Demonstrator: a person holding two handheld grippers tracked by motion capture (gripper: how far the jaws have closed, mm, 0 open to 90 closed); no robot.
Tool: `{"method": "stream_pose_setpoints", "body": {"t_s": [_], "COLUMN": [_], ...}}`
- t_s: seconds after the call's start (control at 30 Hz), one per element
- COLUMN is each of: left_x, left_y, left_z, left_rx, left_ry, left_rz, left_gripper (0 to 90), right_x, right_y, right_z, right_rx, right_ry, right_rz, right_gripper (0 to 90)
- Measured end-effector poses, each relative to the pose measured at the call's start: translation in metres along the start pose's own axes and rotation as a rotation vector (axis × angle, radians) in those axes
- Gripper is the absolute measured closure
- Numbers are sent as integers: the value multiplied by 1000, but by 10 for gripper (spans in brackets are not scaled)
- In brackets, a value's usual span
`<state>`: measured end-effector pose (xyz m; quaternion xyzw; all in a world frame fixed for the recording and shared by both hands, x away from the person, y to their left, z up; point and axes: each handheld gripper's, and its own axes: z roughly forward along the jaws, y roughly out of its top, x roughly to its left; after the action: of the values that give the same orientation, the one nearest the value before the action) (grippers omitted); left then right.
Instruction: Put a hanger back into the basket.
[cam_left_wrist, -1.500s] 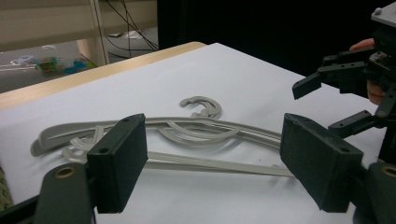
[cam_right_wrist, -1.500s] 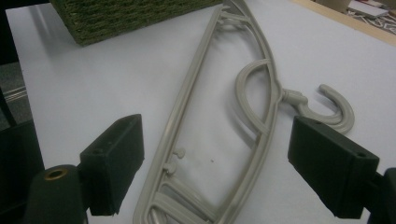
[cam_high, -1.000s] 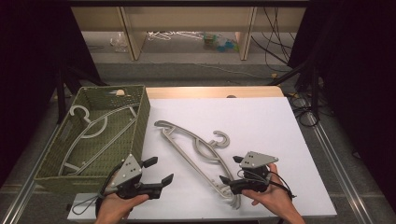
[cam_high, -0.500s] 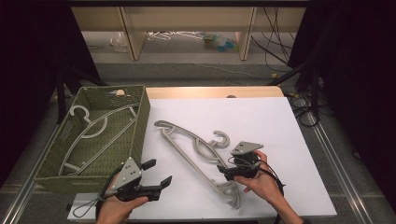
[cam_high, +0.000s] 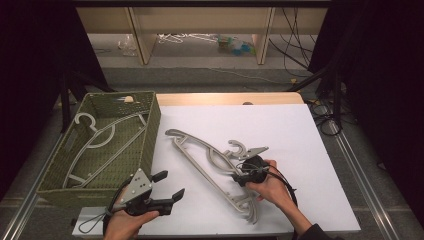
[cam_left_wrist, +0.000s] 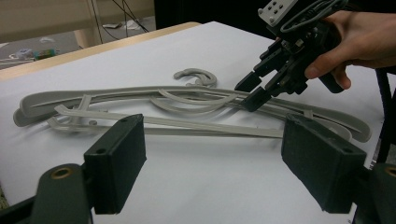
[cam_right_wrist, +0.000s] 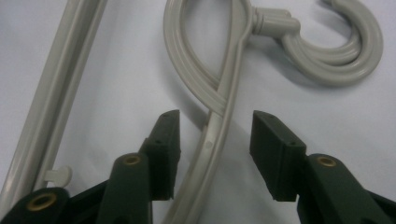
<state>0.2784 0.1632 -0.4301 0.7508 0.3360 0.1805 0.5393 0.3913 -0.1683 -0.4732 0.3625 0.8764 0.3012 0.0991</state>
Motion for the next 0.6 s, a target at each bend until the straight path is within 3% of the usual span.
{"method": "stream_pose_setpoints", "body": {"t_s": [0.33,0.6], "left_x": [1,1], "left_y": [-1,-1], "left_z": [1,2], "left_rx": [9,12], "left_ry": [1,-4], "left_rz": [0,-6], "left_gripper": [224,227], "right_x": [-4,-3], "right_y": [2,4], "right_z": [4,2], "right_rx": [27,12], "right_ry": [38,28], "right_rz": [32,50], "right_gripper": [711,744]}}
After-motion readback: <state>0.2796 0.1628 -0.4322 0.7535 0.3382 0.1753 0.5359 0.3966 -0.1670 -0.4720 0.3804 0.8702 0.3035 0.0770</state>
